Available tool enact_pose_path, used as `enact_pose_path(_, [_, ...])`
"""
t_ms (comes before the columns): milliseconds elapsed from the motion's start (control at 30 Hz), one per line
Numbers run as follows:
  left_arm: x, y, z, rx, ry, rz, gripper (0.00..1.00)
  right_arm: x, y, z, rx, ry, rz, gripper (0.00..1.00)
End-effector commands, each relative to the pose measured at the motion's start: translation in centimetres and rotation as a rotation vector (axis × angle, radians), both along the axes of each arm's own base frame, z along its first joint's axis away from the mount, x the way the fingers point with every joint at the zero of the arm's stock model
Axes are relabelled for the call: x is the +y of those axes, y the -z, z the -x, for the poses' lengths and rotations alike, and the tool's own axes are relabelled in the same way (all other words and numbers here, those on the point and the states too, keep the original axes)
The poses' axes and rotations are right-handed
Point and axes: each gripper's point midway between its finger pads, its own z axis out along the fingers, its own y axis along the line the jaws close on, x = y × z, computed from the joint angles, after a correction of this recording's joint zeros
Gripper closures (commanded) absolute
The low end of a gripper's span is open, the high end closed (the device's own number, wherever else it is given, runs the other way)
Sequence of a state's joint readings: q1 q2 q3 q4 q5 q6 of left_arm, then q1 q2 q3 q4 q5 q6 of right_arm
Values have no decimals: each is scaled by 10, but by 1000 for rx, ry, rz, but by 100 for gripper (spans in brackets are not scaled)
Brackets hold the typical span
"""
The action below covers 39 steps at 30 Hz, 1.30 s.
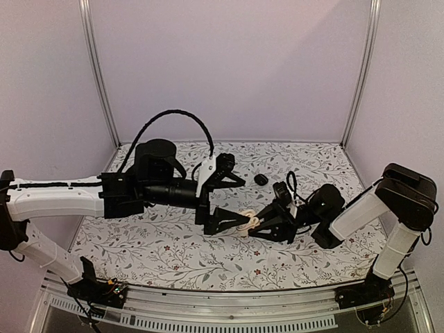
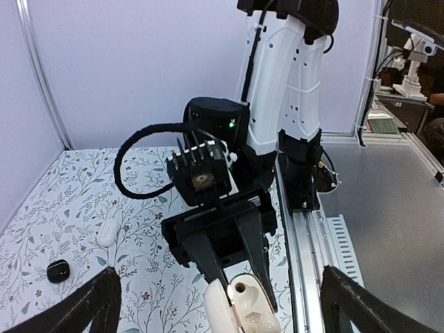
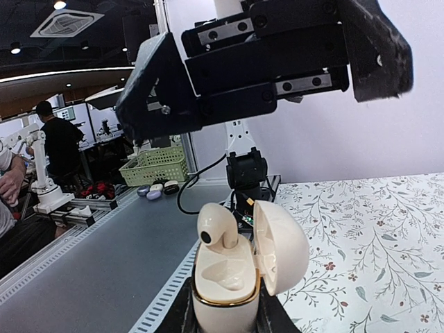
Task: Insert the wireless bluetooth earbuds into the charging case
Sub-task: Adjust the left earbud in the left side groove of the charging case.
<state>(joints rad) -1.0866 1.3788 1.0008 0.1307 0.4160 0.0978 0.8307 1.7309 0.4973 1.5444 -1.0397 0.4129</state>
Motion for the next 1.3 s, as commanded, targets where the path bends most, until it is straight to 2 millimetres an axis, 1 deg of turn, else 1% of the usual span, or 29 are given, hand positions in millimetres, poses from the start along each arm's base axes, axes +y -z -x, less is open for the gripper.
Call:
enact_pose_path(0, [12,-7,-4,39,-72,-9,0,-5,-14,-4,-100,63,-58,100])
enact_pose_path(33, [13,-6,-6,55,-90,-14,0,-5,-14,-5,-108,77,-51,100])
enact_pose_path(67, [15,-6,-7,71,-107,-19,0,-3,-9,-7,-109,91,-24,100])
enact_pose_path(233, [19,-2,-21,129,-210,-43,0,-5,-14,-15,-207,175,-14,100])
enact_pose_path(300, [21,6,-24,160,-236,-86,0,-6,-15,-16,-223,191,-12,100])
enact_pose_path(533, [20,7,-10,185,-185,-68,0,-6,-15,-19,-235,216,-12,100])
enact_pose_path(633, [19,10,-7,184,-180,-73,0,-6,-14,-20,-234,216,-11,100])
enact_pose_path(800, [14,11,-10,184,-182,-83,0,-6,-15,-20,-233,216,-10,100])
enact_pose_path(900, [12,13,-15,177,-204,-89,0,-6,-16,-18,-236,211,-14,100])
enact_pose_path(1133, [7,19,-23,185,-238,-105,0,-6,-17,-16,-236,204,-16,100])
enact_pose_path(1267, [7,25,-27,197,-264,-116,0,-6,-17,-14,-238,201,-19,100])
